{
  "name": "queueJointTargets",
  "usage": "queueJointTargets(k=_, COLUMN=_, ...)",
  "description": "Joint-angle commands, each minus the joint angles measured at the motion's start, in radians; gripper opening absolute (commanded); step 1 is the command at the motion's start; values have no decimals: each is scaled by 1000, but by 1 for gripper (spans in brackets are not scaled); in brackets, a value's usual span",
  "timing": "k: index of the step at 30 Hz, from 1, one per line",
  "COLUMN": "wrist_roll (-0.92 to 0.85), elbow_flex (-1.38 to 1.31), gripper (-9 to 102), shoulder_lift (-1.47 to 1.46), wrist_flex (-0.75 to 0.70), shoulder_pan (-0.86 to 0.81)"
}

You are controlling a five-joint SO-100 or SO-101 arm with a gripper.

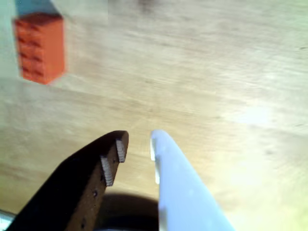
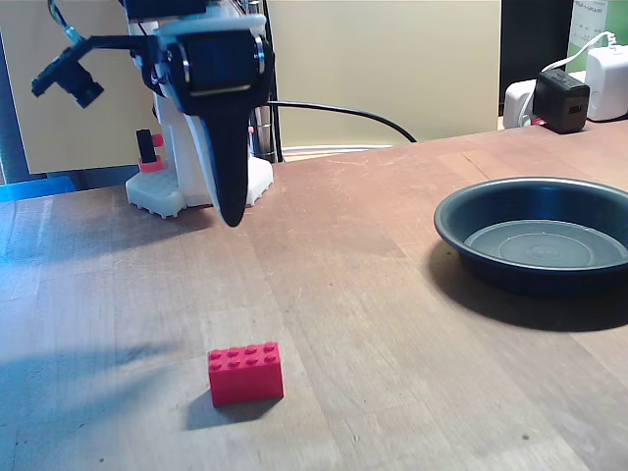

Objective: Grasp a lego block and put it in the bin.

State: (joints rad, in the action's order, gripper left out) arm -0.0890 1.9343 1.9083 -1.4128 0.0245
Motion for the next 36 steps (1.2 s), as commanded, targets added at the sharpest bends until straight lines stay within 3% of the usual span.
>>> queueJointTargets(k=1, wrist_roll=-2, elbow_flex=-164, gripper=0, shoulder_lift=-118, wrist_flex=-38, shoulder_pan=3)
queueJointTargets(k=18, wrist_roll=-48, elbow_flex=-598, gripper=0, shoulder_lift=-509, wrist_flex=-40, shoulder_pan=-5)
queueJointTargets(k=28, wrist_roll=-81, elbow_flex=-607, gripper=17, shoulder_lift=-545, wrist_flex=-31, shoulder_pan=-32)
queueJointTargets(k=36, wrist_roll=-80, elbow_flex=-520, gripper=18, shoulder_lift=-546, wrist_flex=-29, shoulder_pan=-26)
